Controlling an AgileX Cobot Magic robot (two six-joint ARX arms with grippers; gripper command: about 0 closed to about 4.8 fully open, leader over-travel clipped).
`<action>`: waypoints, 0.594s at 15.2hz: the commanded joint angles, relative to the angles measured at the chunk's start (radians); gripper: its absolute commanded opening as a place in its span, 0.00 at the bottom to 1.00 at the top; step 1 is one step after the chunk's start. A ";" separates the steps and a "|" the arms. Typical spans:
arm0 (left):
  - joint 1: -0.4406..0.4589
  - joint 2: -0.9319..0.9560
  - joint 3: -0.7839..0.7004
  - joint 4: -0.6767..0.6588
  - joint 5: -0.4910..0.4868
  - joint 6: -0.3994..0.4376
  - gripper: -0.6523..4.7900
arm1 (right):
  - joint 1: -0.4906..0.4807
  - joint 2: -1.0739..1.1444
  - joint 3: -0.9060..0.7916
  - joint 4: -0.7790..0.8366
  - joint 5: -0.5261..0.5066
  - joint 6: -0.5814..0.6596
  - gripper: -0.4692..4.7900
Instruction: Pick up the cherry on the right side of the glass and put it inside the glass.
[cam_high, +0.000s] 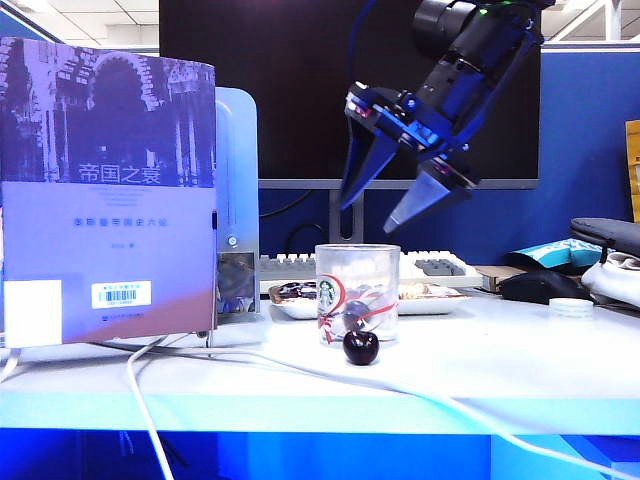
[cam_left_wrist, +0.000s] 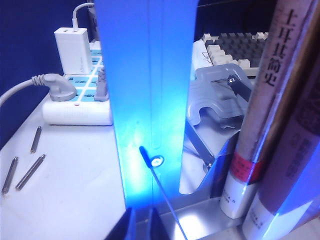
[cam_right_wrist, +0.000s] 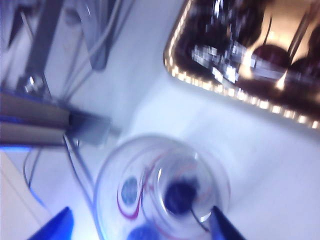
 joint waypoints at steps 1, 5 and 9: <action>0.000 -0.003 0.000 -0.012 0.004 -0.003 0.22 | 0.001 -0.041 0.005 0.064 0.004 0.006 0.06; 0.000 -0.003 0.000 -0.012 0.004 -0.003 0.22 | 0.001 -0.229 0.005 0.134 0.082 0.006 0.09; 0.000 -0.003 0.000 -0.012 0.004 -0.003 0.22 | 0.001 -0.616 0.005 0.141 0.338 0.000 0.09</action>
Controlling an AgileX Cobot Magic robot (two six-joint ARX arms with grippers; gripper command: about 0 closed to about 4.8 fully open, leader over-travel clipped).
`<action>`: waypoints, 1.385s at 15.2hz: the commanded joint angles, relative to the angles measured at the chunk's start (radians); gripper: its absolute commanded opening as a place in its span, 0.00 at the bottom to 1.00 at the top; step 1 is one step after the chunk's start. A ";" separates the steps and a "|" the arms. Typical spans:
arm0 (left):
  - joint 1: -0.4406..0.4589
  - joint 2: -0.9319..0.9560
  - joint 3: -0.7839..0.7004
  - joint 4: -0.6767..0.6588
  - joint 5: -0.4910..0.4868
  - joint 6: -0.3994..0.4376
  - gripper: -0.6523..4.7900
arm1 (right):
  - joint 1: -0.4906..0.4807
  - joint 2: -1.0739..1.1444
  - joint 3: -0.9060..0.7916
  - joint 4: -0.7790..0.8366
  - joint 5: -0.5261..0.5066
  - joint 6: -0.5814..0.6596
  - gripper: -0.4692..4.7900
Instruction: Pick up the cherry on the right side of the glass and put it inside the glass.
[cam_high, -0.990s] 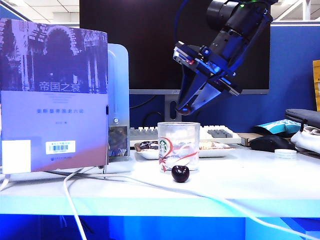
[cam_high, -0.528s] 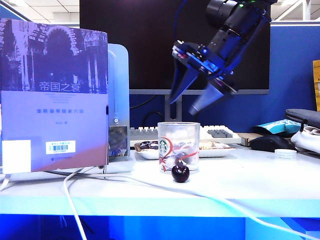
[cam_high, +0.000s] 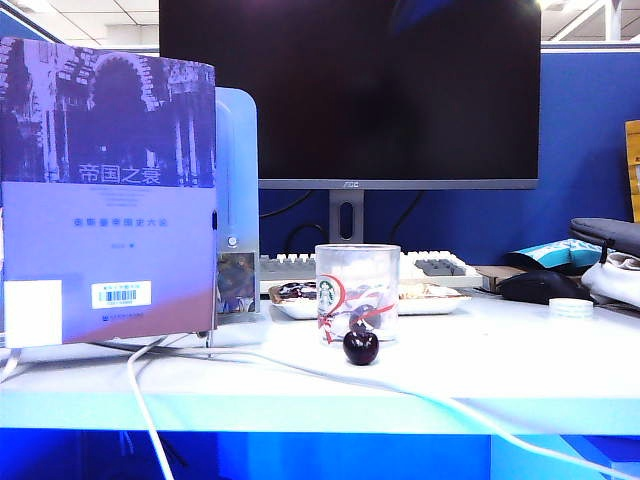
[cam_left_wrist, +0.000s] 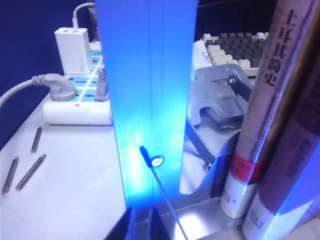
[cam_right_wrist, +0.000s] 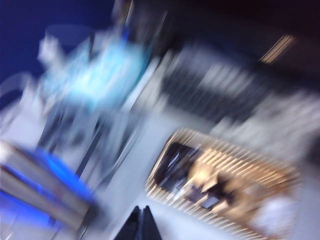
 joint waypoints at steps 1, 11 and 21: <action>0.000 -0.003 0.000 -0.013 0.004 -0.003 0.22 | 0.001 -0.248 0.003 0.023 0.156 -0.010 0.09; 0.000 -0.003 0.000 -0.013 0.004 -0.003 0.22 | 0.002 -0.850 -0.069 -0.303 0.389 -0.079 0.09; 0.000 -0.003 0.000 -0.013 0.004 -0.003 0.22 | -0.118 -1.289 -1.263 0.442 0.336 -0.107 0.09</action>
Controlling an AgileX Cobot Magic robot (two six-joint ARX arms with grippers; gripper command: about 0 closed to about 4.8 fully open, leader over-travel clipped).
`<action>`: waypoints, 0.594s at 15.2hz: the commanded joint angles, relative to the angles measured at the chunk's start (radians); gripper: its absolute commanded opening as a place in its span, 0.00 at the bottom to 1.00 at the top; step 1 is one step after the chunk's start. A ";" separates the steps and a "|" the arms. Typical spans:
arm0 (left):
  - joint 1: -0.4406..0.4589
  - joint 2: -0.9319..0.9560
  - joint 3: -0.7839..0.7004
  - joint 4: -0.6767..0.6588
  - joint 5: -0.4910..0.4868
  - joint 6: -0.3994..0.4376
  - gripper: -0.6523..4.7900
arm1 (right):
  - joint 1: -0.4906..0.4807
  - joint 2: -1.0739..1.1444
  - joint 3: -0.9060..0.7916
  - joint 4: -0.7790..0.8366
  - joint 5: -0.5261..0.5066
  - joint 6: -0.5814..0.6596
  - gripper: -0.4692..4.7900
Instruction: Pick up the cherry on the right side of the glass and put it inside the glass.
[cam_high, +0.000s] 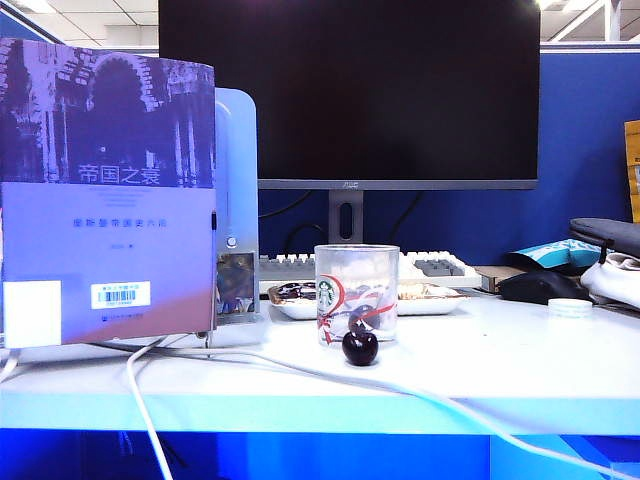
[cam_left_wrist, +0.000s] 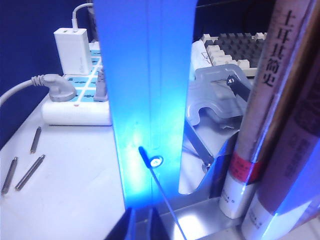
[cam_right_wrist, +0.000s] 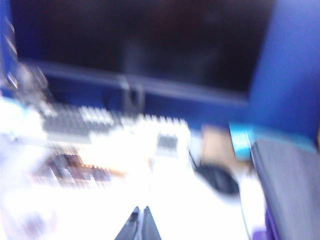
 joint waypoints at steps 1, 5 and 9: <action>0.000 -0.003 0.000 -0.012 0.004 -0.003 0.22 | -0.031 -0.109 -0.101 0.016 -0.002 0.006 0.09; 0.000 -0.003 0.000 -0.012 0.005 -0.003 0.22 | -0.097 -0.107 -0.198 0.038 -0.001 0.036 0.09; 0.000 -0.003 0.000 -0.012 0.004 -0.003 0.22 | -0.146 -0.107 -0.251 -0.085 -0.002 0.079 0.09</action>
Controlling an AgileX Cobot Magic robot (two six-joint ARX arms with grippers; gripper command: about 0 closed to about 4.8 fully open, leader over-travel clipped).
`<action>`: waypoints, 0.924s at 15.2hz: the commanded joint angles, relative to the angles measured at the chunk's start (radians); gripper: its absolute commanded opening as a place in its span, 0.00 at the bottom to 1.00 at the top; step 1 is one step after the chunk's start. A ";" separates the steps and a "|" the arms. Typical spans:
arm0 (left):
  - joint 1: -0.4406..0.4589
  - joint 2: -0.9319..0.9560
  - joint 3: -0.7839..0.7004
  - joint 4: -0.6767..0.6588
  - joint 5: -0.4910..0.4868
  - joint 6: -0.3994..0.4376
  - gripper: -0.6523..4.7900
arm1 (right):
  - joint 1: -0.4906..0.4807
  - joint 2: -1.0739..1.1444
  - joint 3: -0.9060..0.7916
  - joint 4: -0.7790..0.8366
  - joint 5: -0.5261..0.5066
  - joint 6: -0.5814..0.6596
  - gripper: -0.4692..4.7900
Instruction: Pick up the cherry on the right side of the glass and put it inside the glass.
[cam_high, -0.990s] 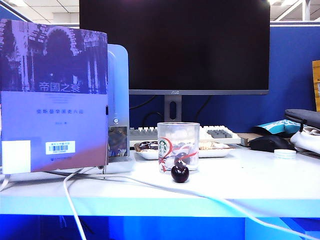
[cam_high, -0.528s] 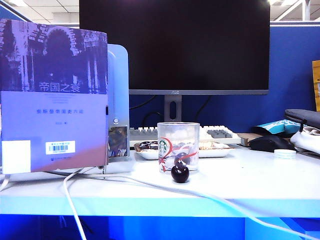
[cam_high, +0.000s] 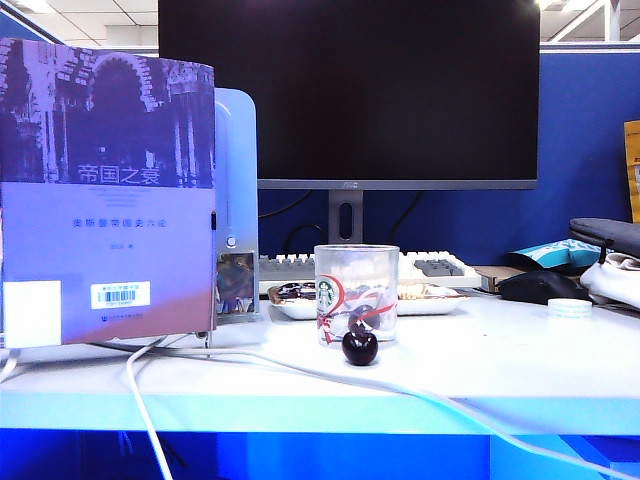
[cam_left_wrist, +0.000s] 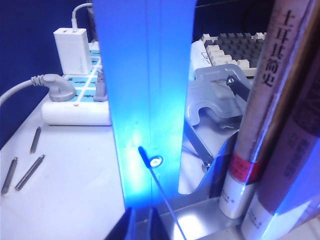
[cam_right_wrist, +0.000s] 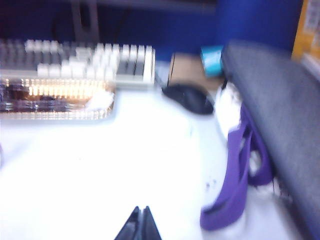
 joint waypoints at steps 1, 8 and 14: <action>0.000 -0.003 0.000 -0.012 0.004 -0.003 0.22 | -0.006 0.000 -0.002 -0.068 -0.003 0.013 0.09; 0.000 -0.003 0.000 -0.012 0.004 -0.003 0.22 | -0.005 0.000 -0.002 -0.064 -0.007 0.013 0.09; 0.000 -0.003 0.000 -0.012 0.004 -0.003 0.22 | -0.005 0.000 -0.002 -0.064 -0.007 0.014 0.09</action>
